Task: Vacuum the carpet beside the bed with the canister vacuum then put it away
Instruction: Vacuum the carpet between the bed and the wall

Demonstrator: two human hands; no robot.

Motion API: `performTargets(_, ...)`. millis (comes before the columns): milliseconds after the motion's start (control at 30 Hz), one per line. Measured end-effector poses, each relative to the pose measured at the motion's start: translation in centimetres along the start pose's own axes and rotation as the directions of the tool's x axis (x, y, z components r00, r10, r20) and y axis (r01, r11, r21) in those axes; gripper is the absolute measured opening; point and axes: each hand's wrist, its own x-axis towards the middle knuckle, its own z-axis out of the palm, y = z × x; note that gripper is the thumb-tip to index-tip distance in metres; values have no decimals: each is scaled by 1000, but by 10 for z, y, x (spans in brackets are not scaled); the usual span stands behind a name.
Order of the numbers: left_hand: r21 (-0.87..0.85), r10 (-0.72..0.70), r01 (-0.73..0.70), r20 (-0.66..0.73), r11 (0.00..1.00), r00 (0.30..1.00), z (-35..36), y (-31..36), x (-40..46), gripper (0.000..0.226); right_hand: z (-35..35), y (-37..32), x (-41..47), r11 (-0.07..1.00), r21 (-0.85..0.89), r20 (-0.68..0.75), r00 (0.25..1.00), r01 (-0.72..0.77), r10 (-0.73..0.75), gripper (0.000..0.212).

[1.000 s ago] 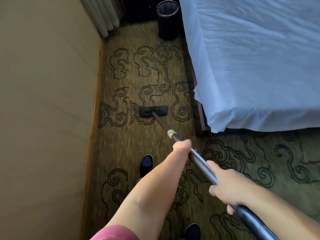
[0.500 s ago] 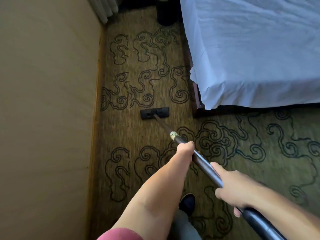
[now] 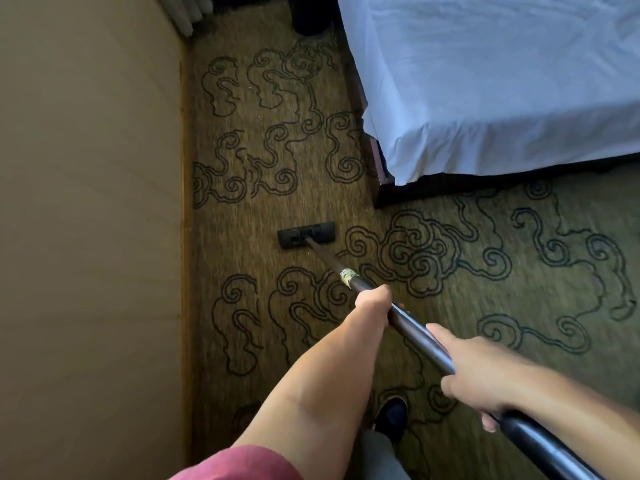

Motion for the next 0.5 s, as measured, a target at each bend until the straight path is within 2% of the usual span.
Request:
performTargets(67, -3, 14, -14, -8, 1000, 1000, 0, -7, 3, 38, 12, 7, 5, 1000, 20, 6, 1000, 9, -9, 82)
performTargets(100, -26, 12, -12, -10, 1000, 1000, 10, -39, -6, 36, 31, 25, -12, 1000, 5, 25, 1000, 16, -16, 85)
performTargets(167, -33, -4, 4, -7, 999, 1000, 16, -51, -9, 37, 43, 38, -12, 1000, 20, 19, 1000, 4, -4, 87)
performTargets(200, -46, -1, 0, -26, 999, 1000, 27, -86, -22, 35, 60, 59, -31, 1000, -11, 32, 999, 18, -18, 88)
performTargets(267, -55, -17, 16, -17, 998, 1000, 33, -103, -26, 32, 77, 73, -33, 1000, -14, 37, 999, 13, -12, 90)
performTargets(333, -89, -35, 33, -22, 995, 999, 47, -137, -41, 32, 97, 96, -53, 1000, -27, 27, 1000, 9, -8, 92)
performTargets(500, -85, -56, 55, -10, 995, 998, 58, -171, -61, 40, 119, 116, -77, 999, -41, 72, 997, 10, -7, 90)
